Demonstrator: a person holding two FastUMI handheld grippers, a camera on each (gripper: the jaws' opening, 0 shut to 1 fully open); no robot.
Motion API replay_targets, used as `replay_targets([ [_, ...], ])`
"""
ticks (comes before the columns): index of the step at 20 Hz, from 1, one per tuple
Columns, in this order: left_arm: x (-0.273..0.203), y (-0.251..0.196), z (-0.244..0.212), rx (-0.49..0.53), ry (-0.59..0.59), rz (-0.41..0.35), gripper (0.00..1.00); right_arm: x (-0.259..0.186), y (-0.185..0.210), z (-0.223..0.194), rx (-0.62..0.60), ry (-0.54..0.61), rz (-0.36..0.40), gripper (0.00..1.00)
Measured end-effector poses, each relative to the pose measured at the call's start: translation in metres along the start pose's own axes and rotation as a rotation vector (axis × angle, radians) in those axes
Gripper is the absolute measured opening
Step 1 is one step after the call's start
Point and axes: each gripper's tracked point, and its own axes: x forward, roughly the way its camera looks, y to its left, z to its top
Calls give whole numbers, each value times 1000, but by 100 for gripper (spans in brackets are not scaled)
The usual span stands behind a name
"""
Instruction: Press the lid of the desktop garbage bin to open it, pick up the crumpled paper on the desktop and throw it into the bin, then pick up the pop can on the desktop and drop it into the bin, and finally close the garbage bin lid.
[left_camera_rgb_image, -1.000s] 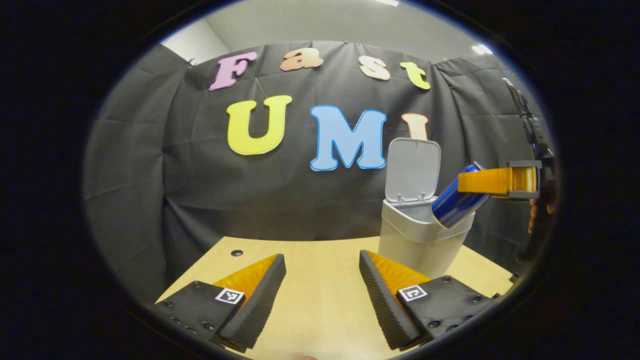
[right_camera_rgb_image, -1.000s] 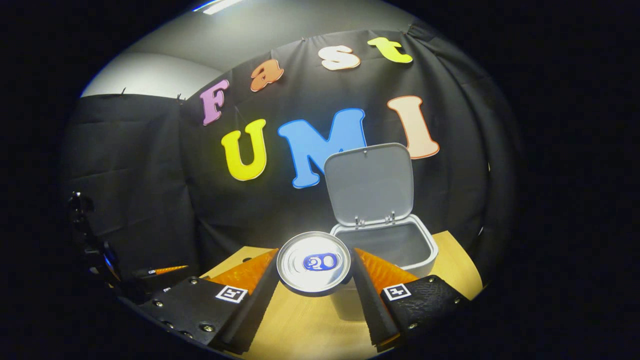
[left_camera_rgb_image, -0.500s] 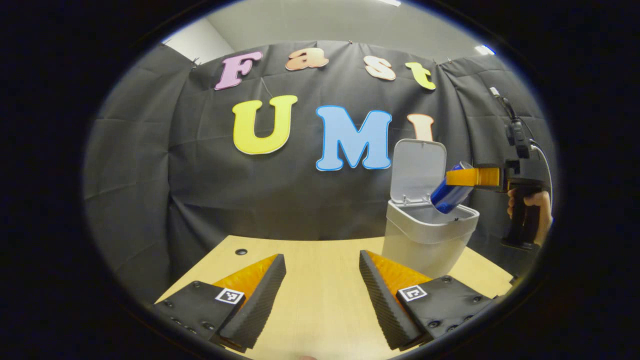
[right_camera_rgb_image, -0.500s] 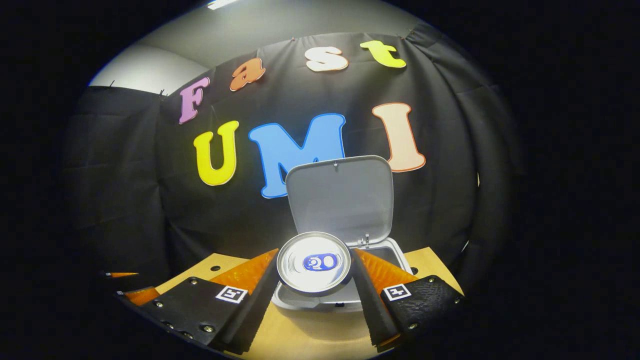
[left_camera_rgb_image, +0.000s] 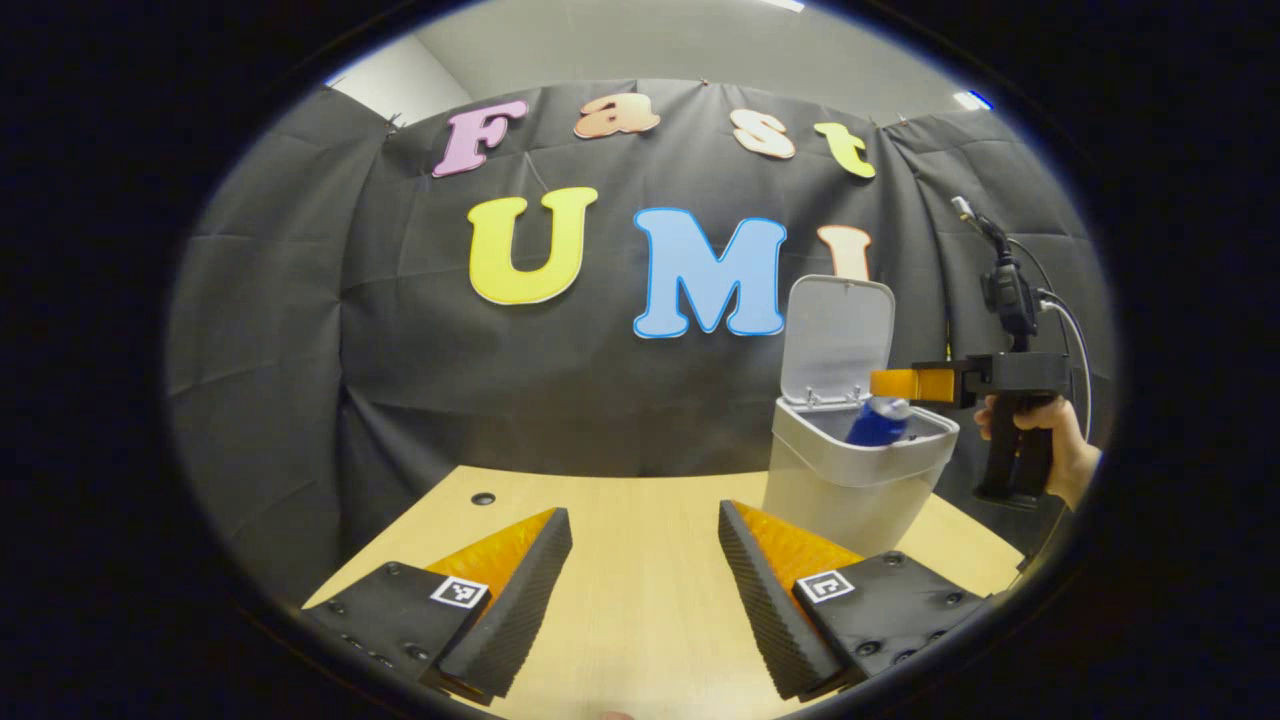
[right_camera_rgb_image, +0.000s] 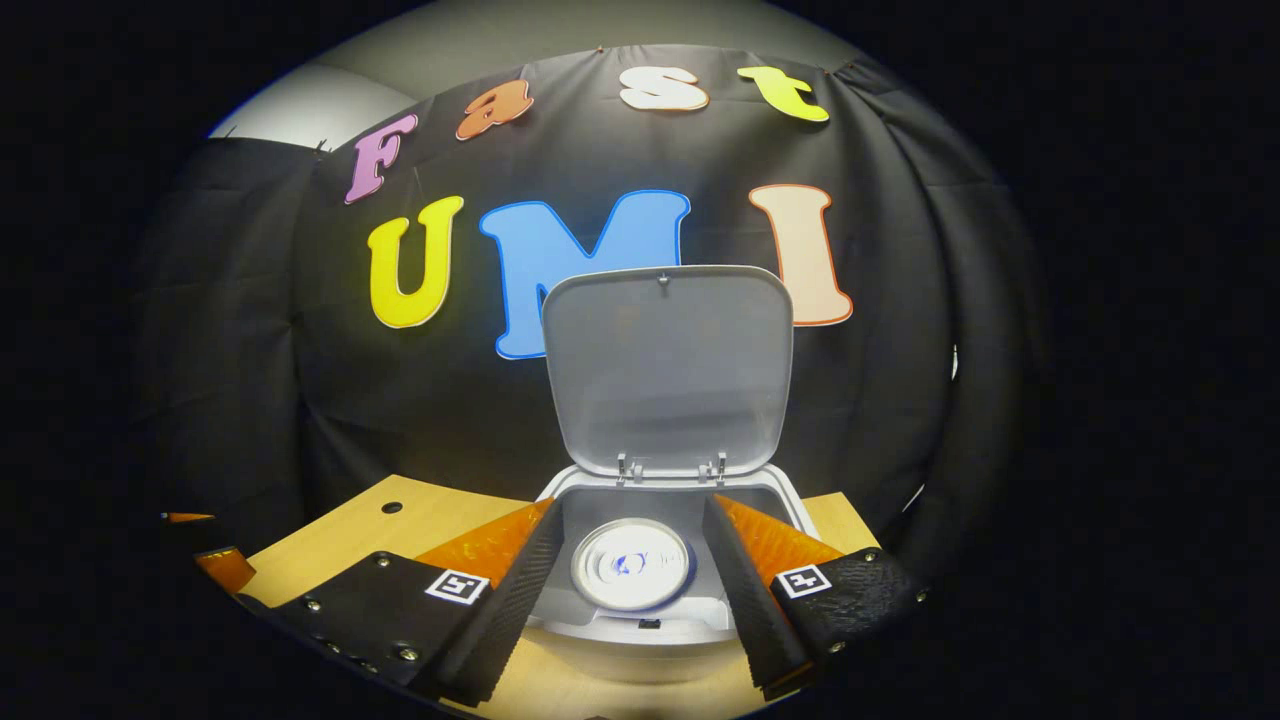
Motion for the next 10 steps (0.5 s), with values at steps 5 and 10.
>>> replay_targets([
  [5,-2,-4,-1,-4,2,-3,98,-10,-3,14,18,-41,-2,90],
  [10,-3,-9,2,-9,-4,-8,98,-20,-12,43,2,-98,-37,92],
])
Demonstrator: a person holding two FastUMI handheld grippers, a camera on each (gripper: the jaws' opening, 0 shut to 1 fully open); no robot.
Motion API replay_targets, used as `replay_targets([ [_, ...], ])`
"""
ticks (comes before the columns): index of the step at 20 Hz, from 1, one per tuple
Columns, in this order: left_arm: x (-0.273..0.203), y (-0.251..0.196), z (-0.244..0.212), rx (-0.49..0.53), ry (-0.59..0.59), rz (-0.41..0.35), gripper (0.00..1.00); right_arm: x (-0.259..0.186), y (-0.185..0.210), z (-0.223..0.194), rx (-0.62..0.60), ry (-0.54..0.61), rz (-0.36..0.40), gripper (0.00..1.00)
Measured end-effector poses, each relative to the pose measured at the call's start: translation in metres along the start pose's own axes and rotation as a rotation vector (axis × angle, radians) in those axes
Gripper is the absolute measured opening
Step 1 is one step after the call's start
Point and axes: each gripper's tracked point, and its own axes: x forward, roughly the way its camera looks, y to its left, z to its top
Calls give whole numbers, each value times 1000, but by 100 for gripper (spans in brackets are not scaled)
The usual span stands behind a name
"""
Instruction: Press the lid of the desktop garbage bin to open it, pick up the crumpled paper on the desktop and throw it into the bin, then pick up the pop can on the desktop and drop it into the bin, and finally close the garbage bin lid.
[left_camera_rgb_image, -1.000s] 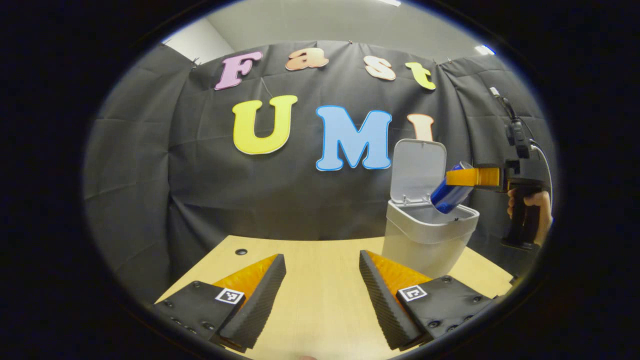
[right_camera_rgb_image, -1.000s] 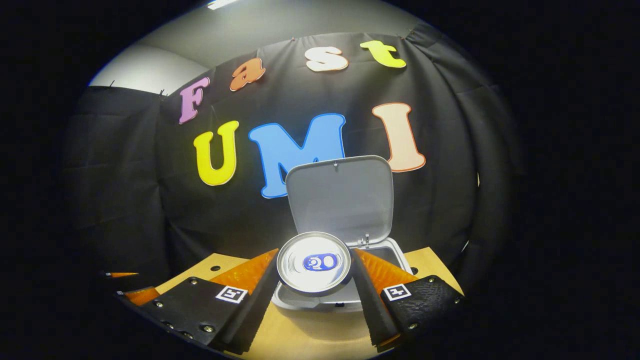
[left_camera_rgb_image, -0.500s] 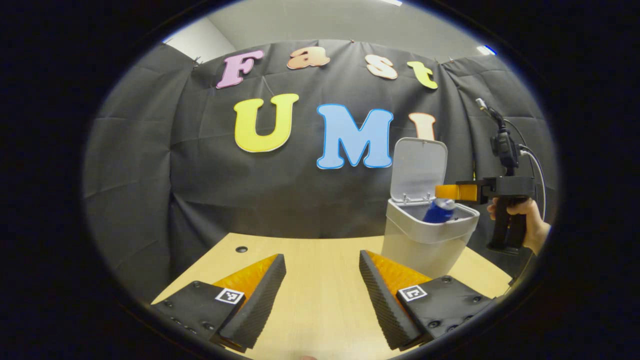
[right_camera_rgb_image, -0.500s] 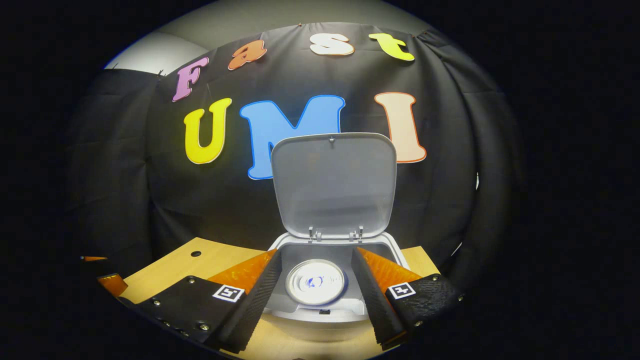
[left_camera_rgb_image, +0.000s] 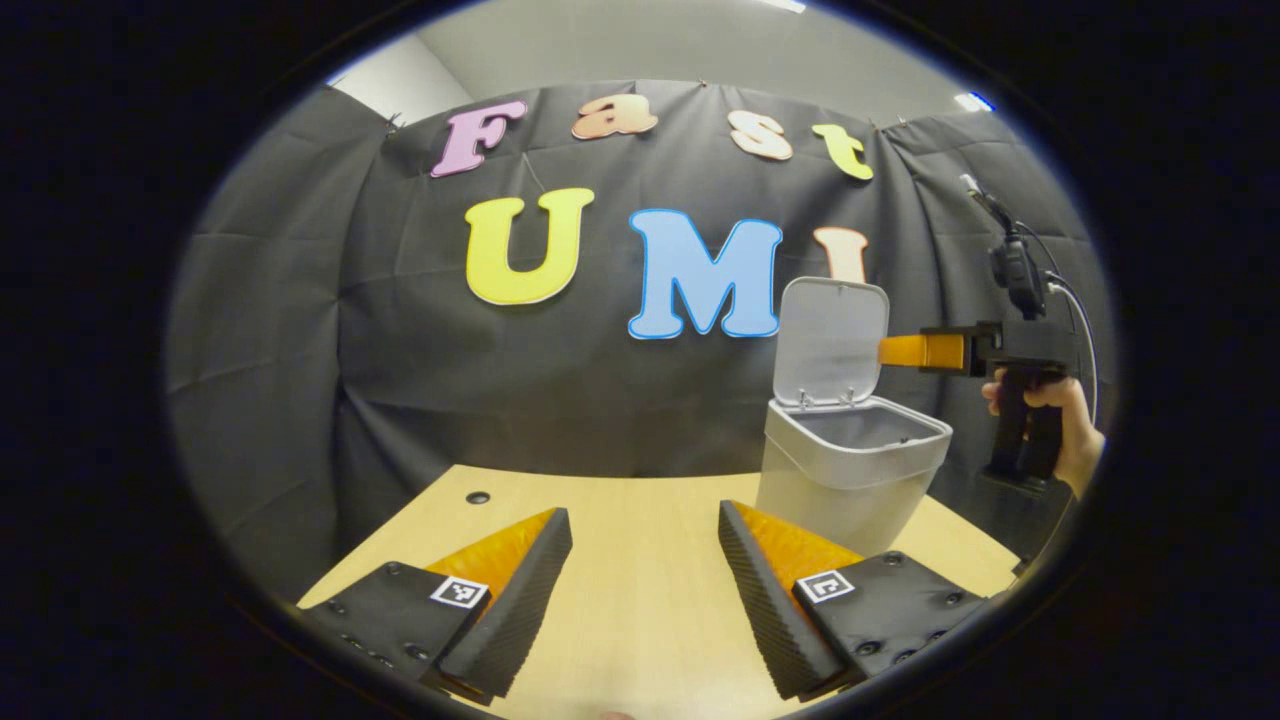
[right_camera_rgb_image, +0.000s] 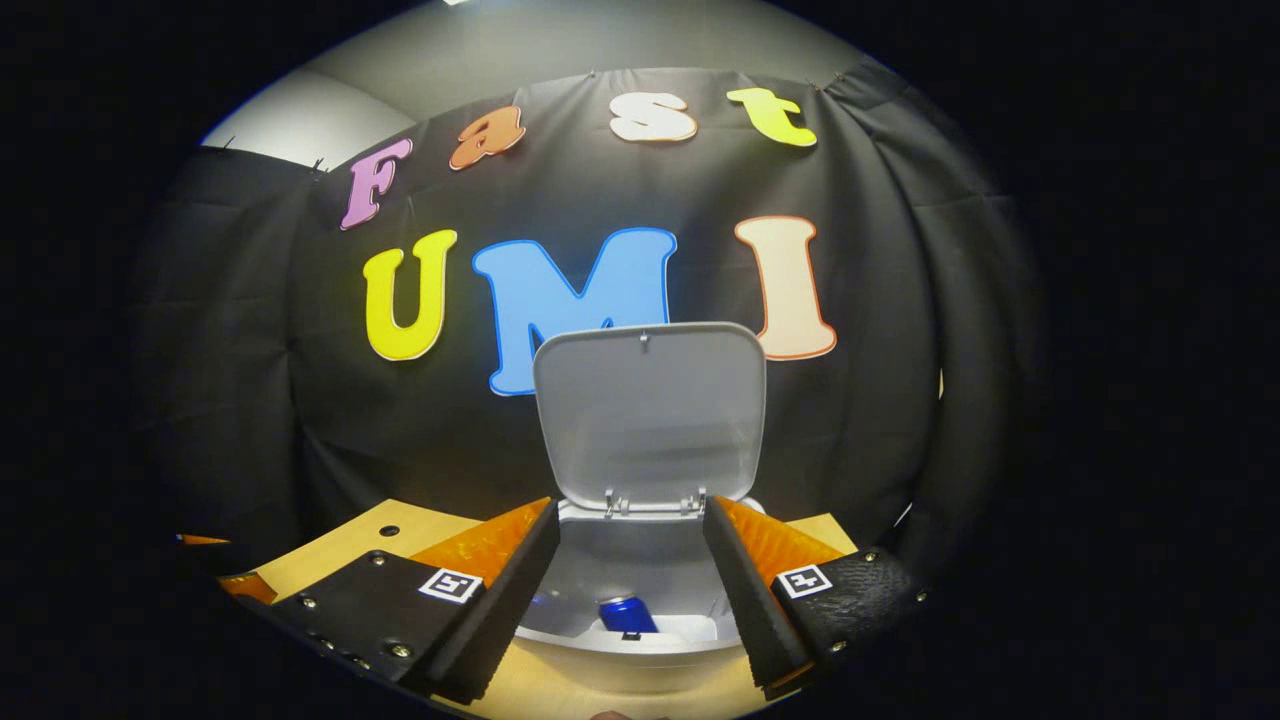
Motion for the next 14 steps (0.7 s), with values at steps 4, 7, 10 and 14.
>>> replay_targets([
  [4,-2,1,3,-7,-7,-2,98,1,-5,29,-18,-53,-33,100],
  [7,-3,5,7,-7,-16,9,98,9,-7,52,-49,-85,-49,95],
  [10,-2,7,15,-22,-25,17,98,18,-5,72,-77,-112,-64,95],
  [14,0,10,28,-17,-42,37,98,35,2,92,-108,-136,-56,95],
])
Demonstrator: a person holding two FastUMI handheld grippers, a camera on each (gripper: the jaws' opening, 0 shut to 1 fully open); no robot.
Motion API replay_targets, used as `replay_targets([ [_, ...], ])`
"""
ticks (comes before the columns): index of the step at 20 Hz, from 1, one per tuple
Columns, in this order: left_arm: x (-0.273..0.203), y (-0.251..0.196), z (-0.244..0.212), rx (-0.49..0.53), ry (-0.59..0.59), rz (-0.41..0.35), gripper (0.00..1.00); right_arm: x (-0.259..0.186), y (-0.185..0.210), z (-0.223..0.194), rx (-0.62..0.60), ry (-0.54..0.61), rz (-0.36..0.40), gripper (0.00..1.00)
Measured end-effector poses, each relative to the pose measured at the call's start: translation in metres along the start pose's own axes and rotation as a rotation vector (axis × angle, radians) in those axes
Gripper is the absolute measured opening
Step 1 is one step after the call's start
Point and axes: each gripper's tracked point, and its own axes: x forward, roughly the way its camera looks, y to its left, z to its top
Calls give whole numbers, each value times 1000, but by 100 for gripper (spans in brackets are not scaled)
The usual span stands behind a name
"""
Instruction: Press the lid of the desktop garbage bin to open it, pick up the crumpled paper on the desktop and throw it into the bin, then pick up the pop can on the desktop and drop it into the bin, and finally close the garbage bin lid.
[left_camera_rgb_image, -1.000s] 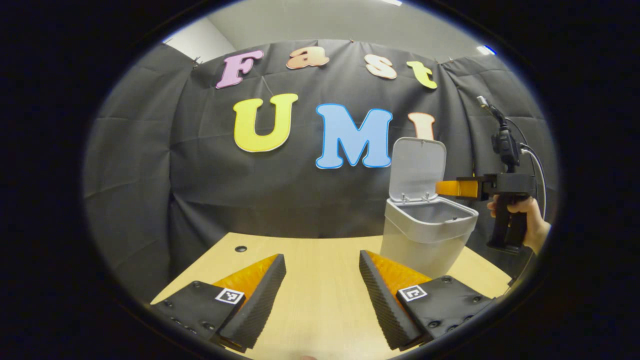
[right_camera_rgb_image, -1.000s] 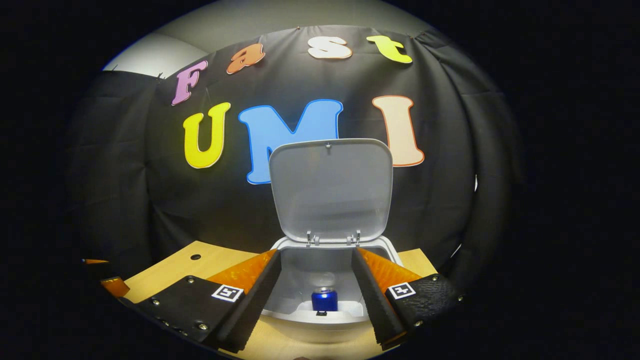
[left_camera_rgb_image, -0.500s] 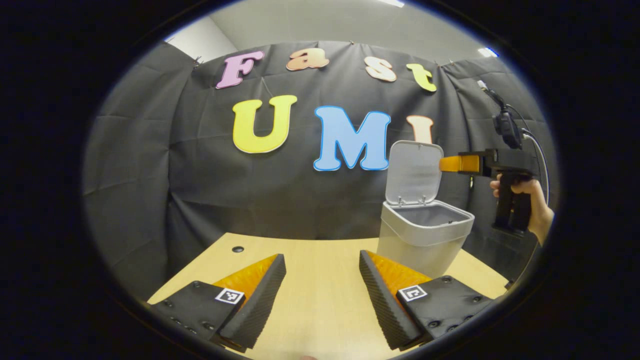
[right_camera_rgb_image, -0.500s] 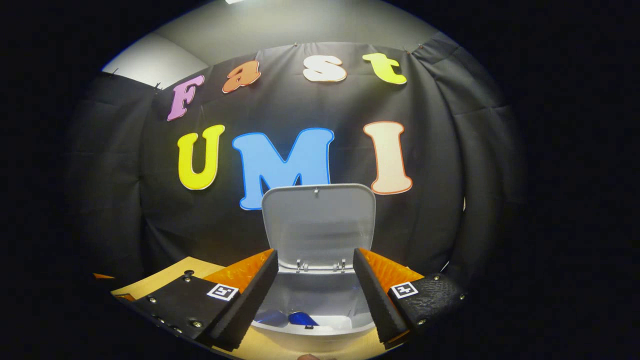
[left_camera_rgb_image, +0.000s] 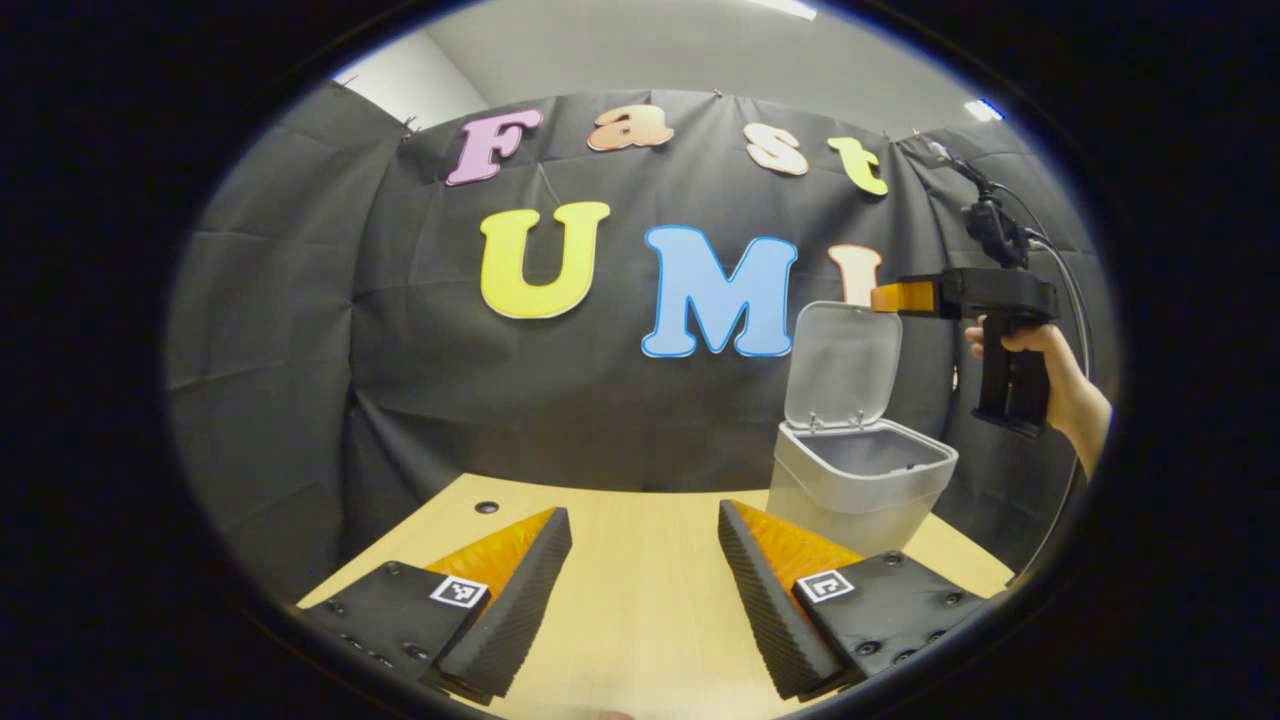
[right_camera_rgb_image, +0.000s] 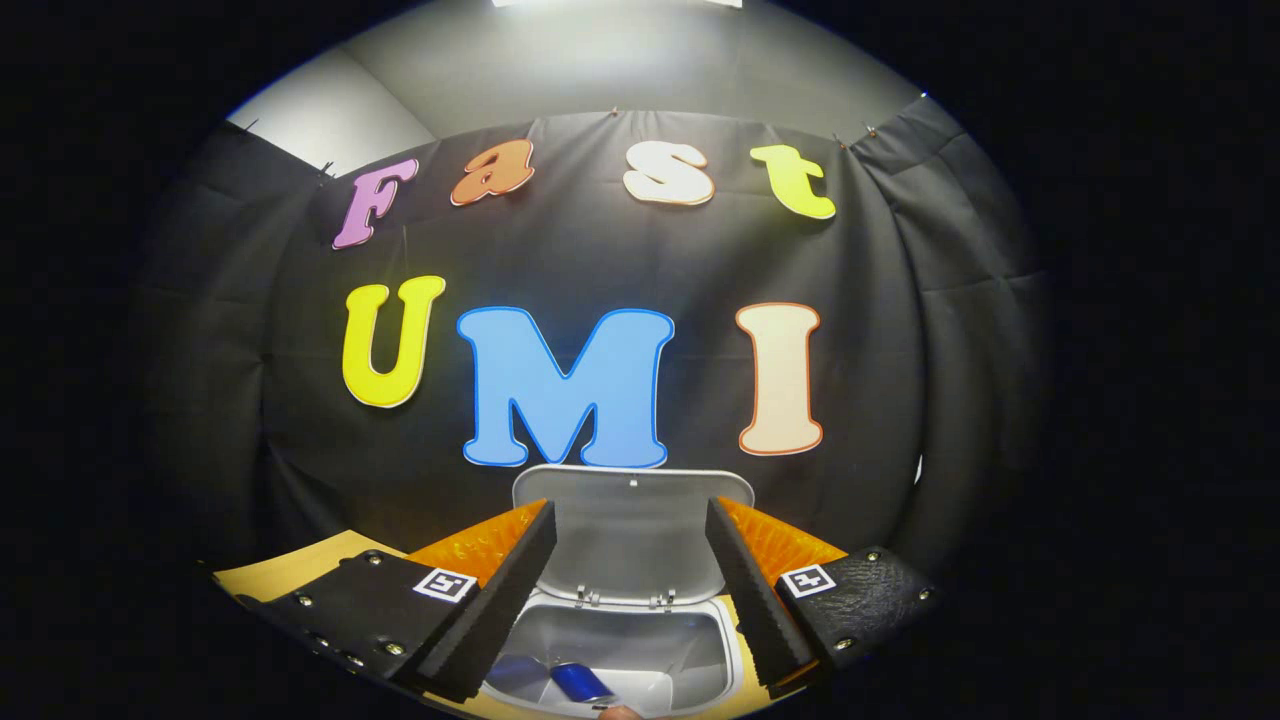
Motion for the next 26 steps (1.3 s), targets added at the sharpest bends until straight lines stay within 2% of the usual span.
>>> replay_targets([
  [3,2,0,13,0,-22,2,98,15,1,12,-18,-14,-1,95],
  [4,4,1,17,-1,-30,3,98,17,1,15,-19,-21,-3,100],
  [5,5,2,19,-1,-33,5,98,22,1,18,-20,-29,-5,95],
  [8,8,5,21,-2,-37,15,98,47,2,26,-22,-30,-12,95],
  [16,4,19,16,-31,-35,61,98,89,-12,12,6,23,-69,95],
  [20,-4,25,8,-45,-40,76,98,91,-9,6,21,53,-49,95],
  [26,-6,21,2,-47,-34,63,98,70,-5,-3,69,125,-4,95],
])
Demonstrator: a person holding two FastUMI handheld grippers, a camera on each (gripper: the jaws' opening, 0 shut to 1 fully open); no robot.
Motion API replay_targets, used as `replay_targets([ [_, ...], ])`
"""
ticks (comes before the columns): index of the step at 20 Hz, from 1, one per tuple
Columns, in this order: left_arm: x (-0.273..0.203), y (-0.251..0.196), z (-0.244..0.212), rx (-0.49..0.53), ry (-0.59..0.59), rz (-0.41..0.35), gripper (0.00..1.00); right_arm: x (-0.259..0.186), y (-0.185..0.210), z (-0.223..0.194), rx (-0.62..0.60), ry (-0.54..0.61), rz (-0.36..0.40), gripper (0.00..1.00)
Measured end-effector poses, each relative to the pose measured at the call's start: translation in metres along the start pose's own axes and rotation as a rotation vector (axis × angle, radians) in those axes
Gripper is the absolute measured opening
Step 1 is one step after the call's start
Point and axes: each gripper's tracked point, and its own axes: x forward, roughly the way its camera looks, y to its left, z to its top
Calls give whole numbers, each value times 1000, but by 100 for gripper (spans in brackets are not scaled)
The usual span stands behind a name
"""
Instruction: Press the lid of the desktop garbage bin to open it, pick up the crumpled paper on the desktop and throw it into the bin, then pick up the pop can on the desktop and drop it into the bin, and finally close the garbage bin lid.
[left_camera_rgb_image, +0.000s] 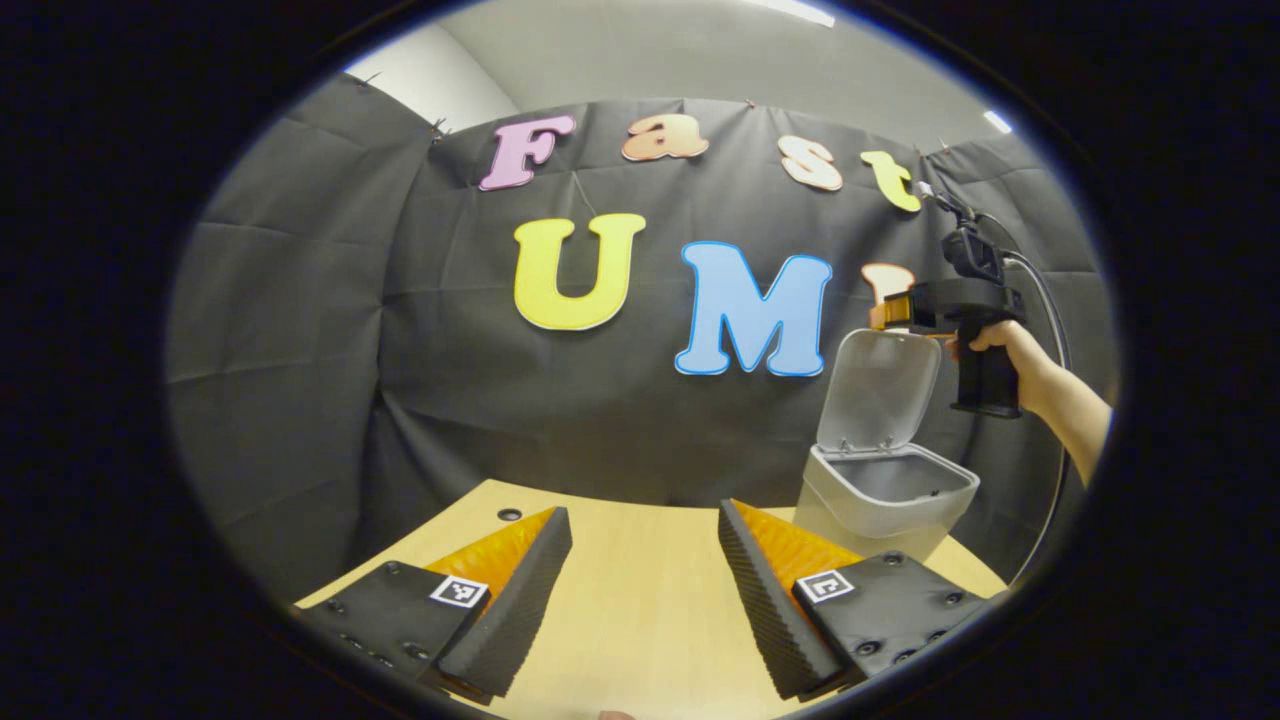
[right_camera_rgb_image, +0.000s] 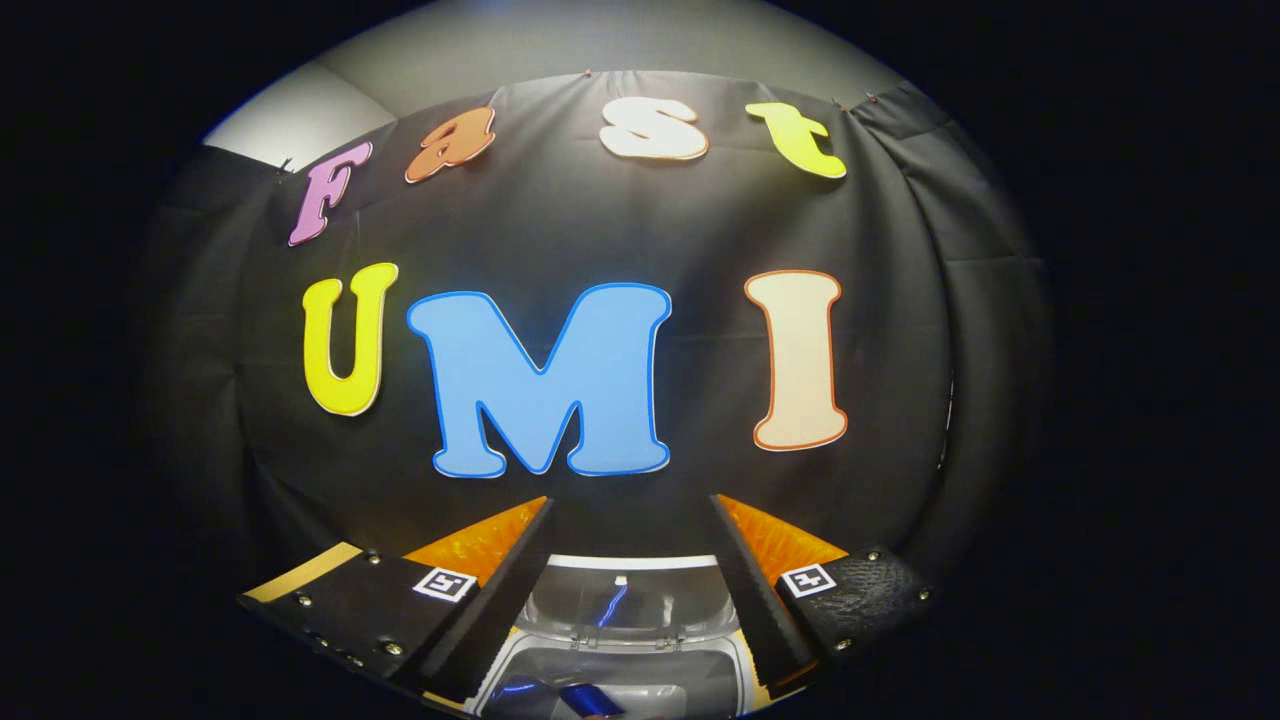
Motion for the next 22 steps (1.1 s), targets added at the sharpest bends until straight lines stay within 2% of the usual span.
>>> replay_targets([
  [2,-3,-4,-3,8,-3,-7,96,-14,0,-6,-7,12,1,95],
  [3,-4,-6,-5,15,-3,-10,96,-21,1,-9,-6,15,1,100],
  [7,-8,-15,-12,33,4,-35,96,-48,3,-28,3,39,1,100],
  [8,-8,-17,-13,33,5,-40,96,-54,3,-33,1,46,1,95],
  [9,-8,-19,-14,31,5,-44,96,-59,4,-39,1,55,-1,100],
  [11,-9,-22,-16,28,6,-51,96,-69,4,-50,3,74,-3,100],
  [12,-10,-24,-17,28,8,-54,96,-72,5,-57,8,93,-5,100],
  [13,-12,-25,-19,30,9,-57,96,-76,5,-66,13,116,-6,95],
  [15,-13,-25,-21,38,11,-58,96,-82,6,-87,19,167,-6,95],
  [22,-18,-26,-27,39,26,-60,96,-99,7,-141,21,229,-33,96],
])
